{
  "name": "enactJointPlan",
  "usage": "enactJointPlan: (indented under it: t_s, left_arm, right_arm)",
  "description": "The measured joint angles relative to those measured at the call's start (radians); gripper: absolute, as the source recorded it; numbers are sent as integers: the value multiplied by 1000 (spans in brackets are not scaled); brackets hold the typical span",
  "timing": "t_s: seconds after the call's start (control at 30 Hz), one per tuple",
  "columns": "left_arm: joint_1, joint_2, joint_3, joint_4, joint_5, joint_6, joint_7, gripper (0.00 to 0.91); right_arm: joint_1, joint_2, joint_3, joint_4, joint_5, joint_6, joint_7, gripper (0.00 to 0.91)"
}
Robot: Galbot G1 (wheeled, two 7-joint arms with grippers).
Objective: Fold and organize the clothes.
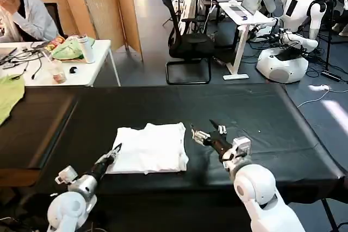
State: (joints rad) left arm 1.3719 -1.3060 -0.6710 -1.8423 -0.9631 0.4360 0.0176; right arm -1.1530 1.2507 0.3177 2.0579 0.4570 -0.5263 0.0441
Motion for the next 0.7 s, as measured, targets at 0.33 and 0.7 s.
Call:
enactJointPlan:
  t_s: [0.33,0.7]
  left_arm:
    - [19,59,-2,-76,287,-18,-25,0]
    - [77,276,-118,-159,436,-22,-21,0]
  right_arm:
    - [-34,16,32,2,-28,5,0,878]
    - [-61,10,72,-3,-42,8,-1,878]
